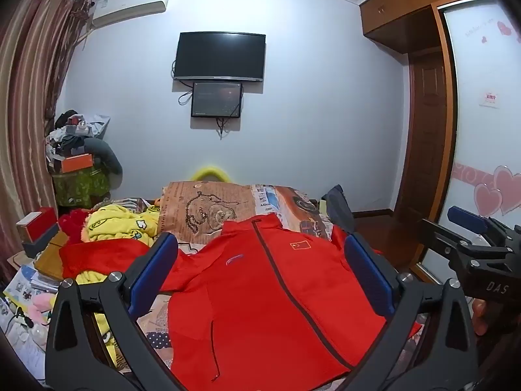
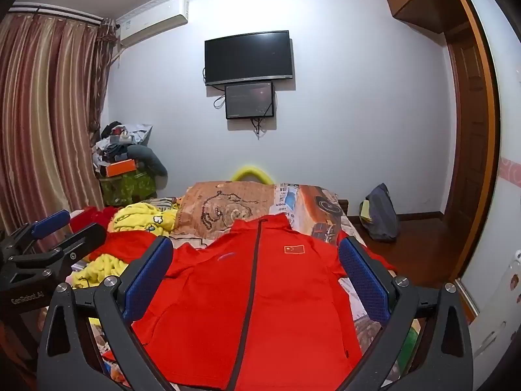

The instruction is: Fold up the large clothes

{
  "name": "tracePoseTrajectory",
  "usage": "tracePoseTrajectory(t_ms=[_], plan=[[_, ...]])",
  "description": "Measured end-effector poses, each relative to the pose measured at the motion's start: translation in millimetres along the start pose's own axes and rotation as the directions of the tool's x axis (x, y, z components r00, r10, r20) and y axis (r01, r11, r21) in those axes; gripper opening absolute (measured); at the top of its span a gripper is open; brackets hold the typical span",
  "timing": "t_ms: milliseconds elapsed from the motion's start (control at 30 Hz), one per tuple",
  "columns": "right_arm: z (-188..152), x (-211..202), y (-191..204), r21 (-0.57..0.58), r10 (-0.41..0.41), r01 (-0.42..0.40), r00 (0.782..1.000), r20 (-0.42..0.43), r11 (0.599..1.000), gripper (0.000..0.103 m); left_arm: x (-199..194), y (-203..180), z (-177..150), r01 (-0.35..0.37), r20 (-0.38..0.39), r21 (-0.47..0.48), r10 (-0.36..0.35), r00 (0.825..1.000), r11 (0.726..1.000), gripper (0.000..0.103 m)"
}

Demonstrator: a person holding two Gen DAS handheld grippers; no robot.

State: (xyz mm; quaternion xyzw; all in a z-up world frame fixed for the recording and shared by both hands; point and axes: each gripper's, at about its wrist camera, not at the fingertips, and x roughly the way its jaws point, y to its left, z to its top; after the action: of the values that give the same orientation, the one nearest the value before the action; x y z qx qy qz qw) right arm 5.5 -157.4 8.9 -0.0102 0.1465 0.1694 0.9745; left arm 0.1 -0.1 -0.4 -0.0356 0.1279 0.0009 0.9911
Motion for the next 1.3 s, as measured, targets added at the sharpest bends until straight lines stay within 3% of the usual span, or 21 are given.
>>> tracePoseTrajectory(t_ms=[1300], plan=[[-4,3,-5,0.004,-0.012,0.012,1.0,-0.013,1.0,0.101,12,2,1,0.0,-0.01,-0.006,0.0,1.0,1.0,0.103]])
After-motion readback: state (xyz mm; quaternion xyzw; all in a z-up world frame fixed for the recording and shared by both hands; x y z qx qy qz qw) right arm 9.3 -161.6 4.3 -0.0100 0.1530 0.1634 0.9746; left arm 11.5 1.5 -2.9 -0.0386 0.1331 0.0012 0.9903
